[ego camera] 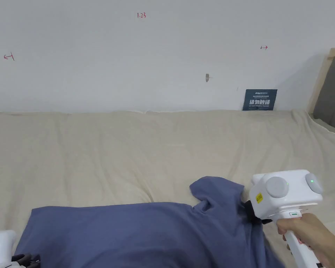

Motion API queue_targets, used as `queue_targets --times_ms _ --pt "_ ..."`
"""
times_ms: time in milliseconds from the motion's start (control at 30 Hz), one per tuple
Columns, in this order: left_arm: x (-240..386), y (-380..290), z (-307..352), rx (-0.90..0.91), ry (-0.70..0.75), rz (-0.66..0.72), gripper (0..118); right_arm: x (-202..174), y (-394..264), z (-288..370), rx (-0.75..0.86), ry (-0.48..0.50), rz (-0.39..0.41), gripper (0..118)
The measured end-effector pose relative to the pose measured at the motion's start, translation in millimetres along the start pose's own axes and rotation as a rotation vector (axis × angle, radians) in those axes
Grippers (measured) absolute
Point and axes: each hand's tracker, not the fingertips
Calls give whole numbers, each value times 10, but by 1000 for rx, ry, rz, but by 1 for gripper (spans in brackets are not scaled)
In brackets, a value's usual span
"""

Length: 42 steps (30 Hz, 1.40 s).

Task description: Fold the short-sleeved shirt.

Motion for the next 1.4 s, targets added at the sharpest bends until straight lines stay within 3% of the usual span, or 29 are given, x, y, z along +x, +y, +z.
queue_targets --times_ms 33,200,233,267,300,333,433,500,833,867,900,967,1067,1100,1133,1300,1400 --pt "0 19 3 -3 2 -3 0 26 13 60 8 15 -52 2" --pt "-68 251 -182 -60 46 -86 4 222 63 444 77 37 -111 2" --pt "-66 303 -223 -43 65 -120 19 276 27 579 126 34 -131 2" --pt "-85 365 -281 -32 66 -130 49 327 -12 713 185 40 -161 2" --pt "-126 449 -364 -26 72 -149 97 386 -45 817 218 69 -185 2" --pt "-172 530 -503 -65 22 -85 118 453 -69 897 221 105 -206 2" --pt "-273 695 -776 -127 -40 -30 115 535 -162 993 210 138 -243 2" --pt "-287 796 -895 -80 -31 0 115 543 -192 959 199 129 -232 2" --pt "-355 1115 -1796 -239 72 27 114 467 -172 786 168 78 -164 2" --pt "-363 1107 -1851 -279 96 34 109 463 -163 769 165 77 -162 2" --pt "-368 1080 -1859 -277 104 43 94 459 -162 761 163 76 -165 2" --pt "-356 1006 -1824 -228 90 36 91 465 -148 720 160 90 -166 2" --pt "-297 1080 -1787 -226 86 7 63 423 -126 705 157 85 -153 2" --pt "-245 1078 -1735 -222 93 -2 27 412 -122 716 159 85 -155 2" --pt "-226 1102 -1699 -179 83 -1 2 405 -119 741 161 94 -155 2" --pt "-24 1198 -1637 -175 92 -18 2 363 -83 955 195 119 -139 2" --pt "-147 1295 -1302 -124 75 -1 2 390 -28 1162 230 151 -169 2"
